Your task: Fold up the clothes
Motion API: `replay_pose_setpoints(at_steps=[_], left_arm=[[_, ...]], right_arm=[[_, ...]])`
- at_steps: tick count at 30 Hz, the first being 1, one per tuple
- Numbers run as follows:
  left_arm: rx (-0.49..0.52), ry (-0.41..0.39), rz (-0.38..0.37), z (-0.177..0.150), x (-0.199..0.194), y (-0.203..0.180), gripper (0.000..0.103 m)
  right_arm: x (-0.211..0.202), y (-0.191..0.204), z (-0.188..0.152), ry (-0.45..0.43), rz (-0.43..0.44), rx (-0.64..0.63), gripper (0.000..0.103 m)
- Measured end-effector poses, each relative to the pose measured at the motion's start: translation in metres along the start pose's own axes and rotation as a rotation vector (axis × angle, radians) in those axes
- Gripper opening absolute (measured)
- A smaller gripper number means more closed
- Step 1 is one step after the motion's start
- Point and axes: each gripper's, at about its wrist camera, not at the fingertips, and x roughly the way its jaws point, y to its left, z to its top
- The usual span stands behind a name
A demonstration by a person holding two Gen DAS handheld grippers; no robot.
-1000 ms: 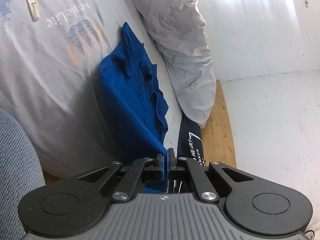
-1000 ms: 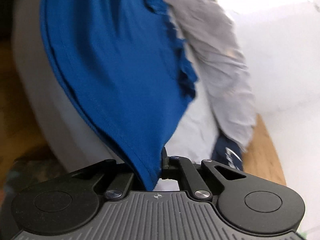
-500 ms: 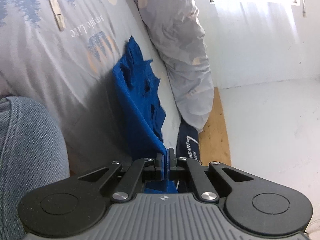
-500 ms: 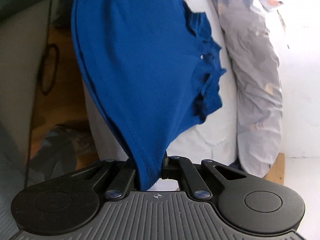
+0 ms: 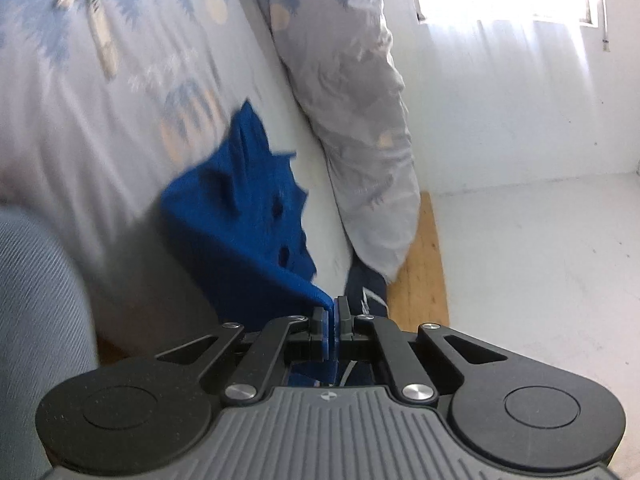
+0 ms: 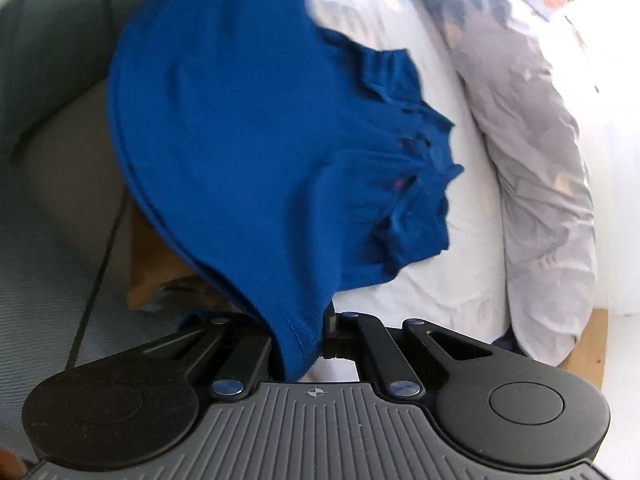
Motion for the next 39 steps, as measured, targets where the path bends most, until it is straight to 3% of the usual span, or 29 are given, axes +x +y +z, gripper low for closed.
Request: replay_pose_setpoints(at_steps=[8,18,26,33,39], left_arm=[[-0.015,-0.085,0.069,0.064,0.059,-0.015,0.006],[0.015,-0.134,0.15,0.15,0.164,-0.018,0.006],[0.033,-0.118,0.267,0.217,0.278,0.003,0.006],[0.018,-0.127,0.371,0.26,0.338,0.036,0.006],[0.053,-0.092,0.353,0.283,0.372,0.05,0.006]], right_arm=[[0.06,-0.102,0.004,-0.063,-0.033,0.191,0.002],[0.174,-0.232,0.007,-0.117,-0.123,0.392,0.002],[0.296,-0.303,0.007,-0.078,-0.029,0.526,0.002],[0.401,-0.353,0.012,-0.062,0.062,0.628,0.002],[0.447,-0.381,-0.003,-0.081,0.142,0.835,0.003]])
